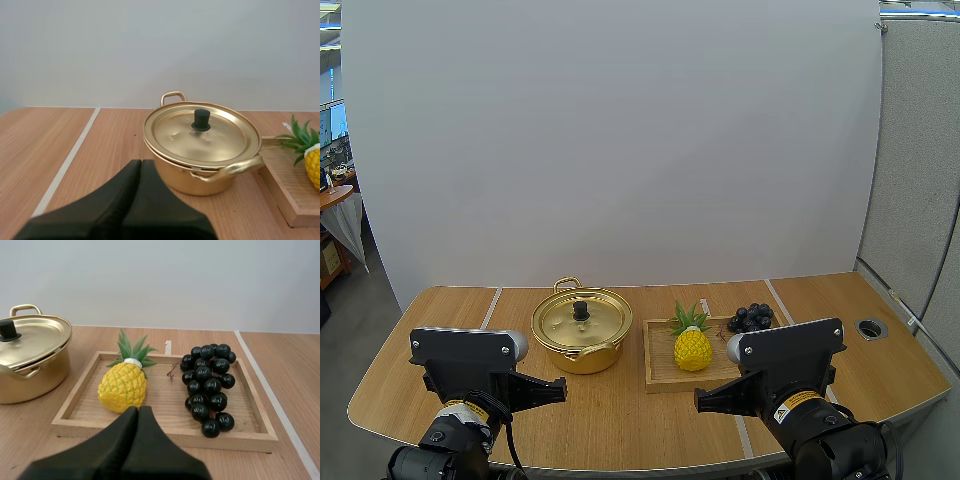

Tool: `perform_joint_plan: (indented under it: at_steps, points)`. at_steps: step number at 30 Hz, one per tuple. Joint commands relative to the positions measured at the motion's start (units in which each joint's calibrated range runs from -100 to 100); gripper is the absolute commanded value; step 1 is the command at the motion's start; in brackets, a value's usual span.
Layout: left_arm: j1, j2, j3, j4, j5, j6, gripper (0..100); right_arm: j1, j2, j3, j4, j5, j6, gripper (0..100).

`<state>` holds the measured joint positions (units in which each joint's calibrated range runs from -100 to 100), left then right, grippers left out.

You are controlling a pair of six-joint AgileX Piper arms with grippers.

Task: Open the pot, put the grape inside, and close it

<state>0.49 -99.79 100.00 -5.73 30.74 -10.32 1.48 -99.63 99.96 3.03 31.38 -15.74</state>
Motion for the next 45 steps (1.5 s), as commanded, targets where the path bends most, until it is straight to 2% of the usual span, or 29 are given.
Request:
perform_joint_plan:
  at_steps: [1,45]
  points:
    - [0.02,-0.21,0.00,0.38,-1.35,0.41,0,-0.21,-0.37,0.04,-0.30,-0.20,-0.03,0]
    - [0.02,-0.21,-2.00,0.00,-1.33,1.53,0,-0.20,-0.37,-0.17,-0.37,-0.20,-0.03,0]
